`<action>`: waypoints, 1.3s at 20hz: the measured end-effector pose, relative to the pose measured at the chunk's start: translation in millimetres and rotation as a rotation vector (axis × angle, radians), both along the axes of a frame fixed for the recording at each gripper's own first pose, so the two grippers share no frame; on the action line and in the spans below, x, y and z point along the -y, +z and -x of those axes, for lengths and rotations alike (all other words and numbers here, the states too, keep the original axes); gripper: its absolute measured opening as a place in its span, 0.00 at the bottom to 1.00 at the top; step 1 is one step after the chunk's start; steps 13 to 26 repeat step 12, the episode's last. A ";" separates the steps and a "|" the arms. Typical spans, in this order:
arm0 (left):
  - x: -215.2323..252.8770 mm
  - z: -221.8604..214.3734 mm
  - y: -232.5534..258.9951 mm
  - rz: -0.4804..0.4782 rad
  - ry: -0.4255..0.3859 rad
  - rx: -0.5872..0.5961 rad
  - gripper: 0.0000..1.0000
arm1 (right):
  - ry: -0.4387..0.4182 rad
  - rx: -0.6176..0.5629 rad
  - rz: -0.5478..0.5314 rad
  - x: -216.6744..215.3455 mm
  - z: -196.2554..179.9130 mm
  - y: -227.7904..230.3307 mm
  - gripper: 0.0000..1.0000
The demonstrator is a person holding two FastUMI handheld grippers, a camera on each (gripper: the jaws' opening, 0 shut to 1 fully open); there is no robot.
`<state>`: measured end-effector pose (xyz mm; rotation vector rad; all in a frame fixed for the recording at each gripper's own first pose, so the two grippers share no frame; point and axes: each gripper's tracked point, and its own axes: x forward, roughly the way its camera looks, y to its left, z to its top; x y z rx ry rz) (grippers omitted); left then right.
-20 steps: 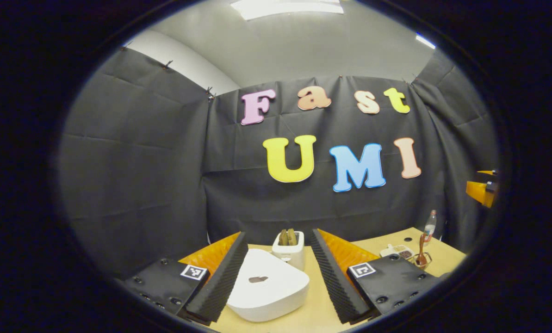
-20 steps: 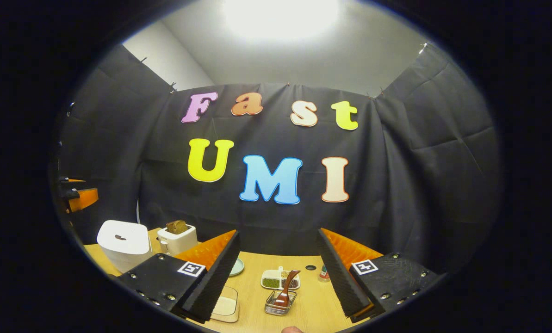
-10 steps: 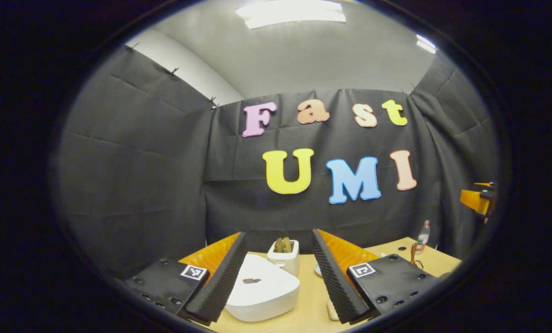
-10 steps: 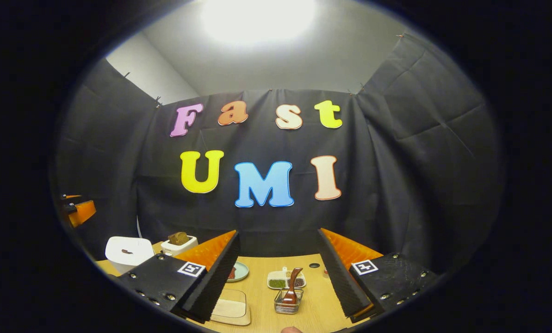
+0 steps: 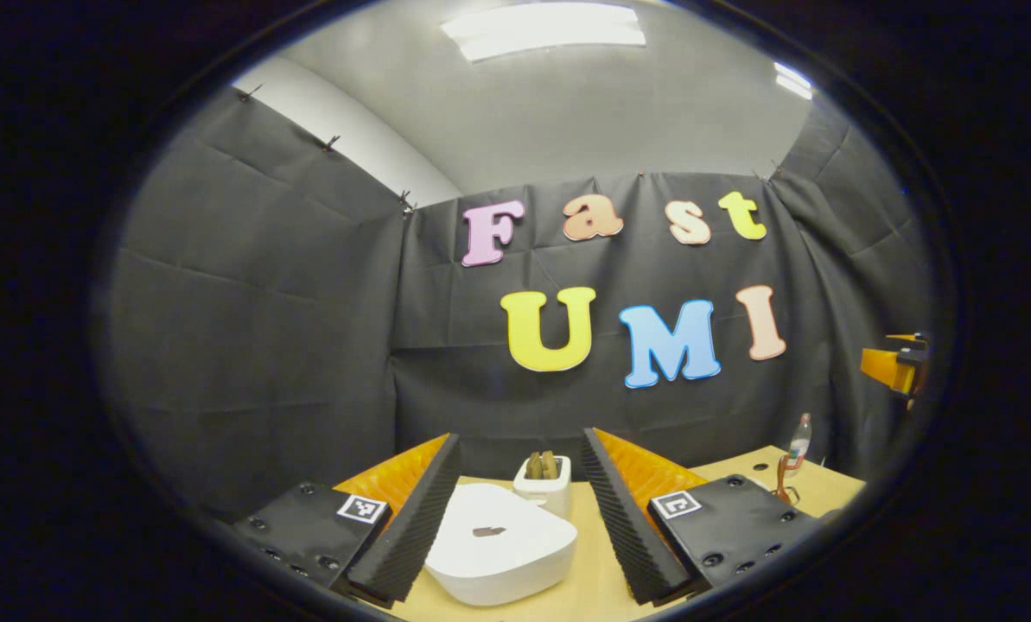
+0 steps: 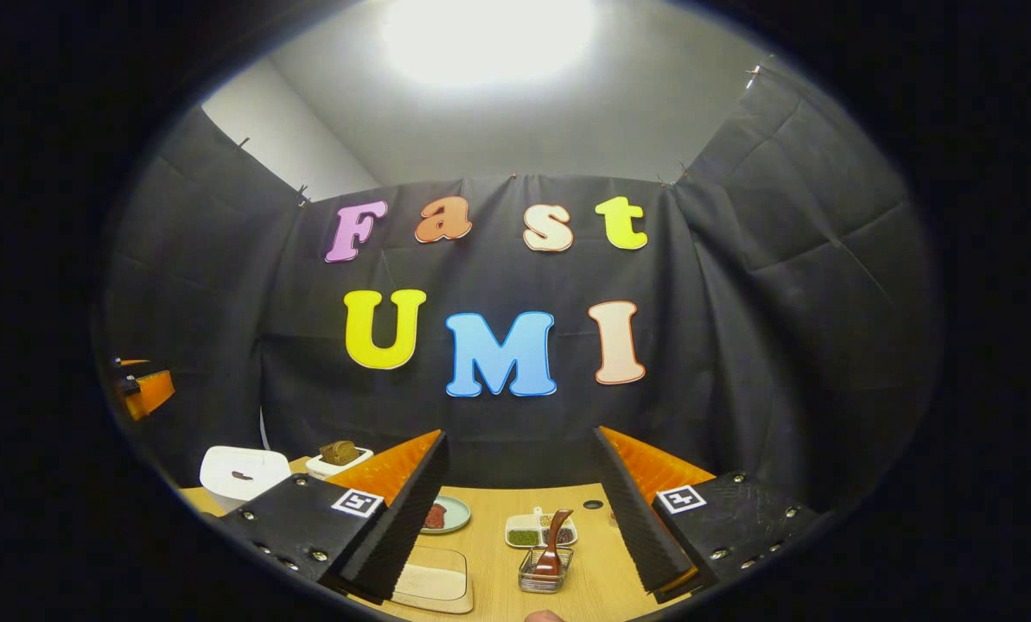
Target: Close the left gripper, press the button to open the rice cooker; take a wooden spoon from the chopstick holder with the right hand, scoop a spoonful of rice and pour it into the rice cooker, then put the wooden spoon back into the chopstick holder.
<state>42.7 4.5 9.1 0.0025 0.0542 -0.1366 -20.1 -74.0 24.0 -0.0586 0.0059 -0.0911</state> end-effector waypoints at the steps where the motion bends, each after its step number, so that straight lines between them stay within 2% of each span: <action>1: -0.1 0.4 -0.1 0.003 0.002 0.000 0.95 | -0.002 0.004 0.006 0.9 0.4 1.4 0.99; 2: -0.8 -0.4 -1.0 0.003 0.003 -0.001 0.99 | -0.004 0.004 0.008 0.8 1.8 0.7 0.99; 7: 3.3 1.8 -1.4 -0.003 -0.006 0.000 0.99 | -0.013 -0.004 -0.005 2.5 4.5 0.2 0.99; 8: 4.4 2.3 -1.3 -0.003 -0.008 0.001 0.95 | -0.013 -0.001 -0.005 2.5 4.4 1.2 0.99; 9: 3.9 3.8 -1.6 -0.004 -0.011 0.001 0.99 | -0.018 -0.001 -0.002 3.6 4.2 1.4 0.99; 11: 3.8 3.2 -2.1 -0.004 -0.011 -0.001 0.99 | -0.021 0.000 0.003 4.8 6.1 2.0 0.99; 12: 4.0 3.3 -2.4 0.002 -0.012 -0.003 0.95 | -0.022 0.002 0.000 4.4 7.5 3.4 0.99; 26: 4.0 3.3 -2.4 0.002 -0.012 -0.003 0.95 | -0.022 0.002 0.000 4.4 7.5 3.4 0.99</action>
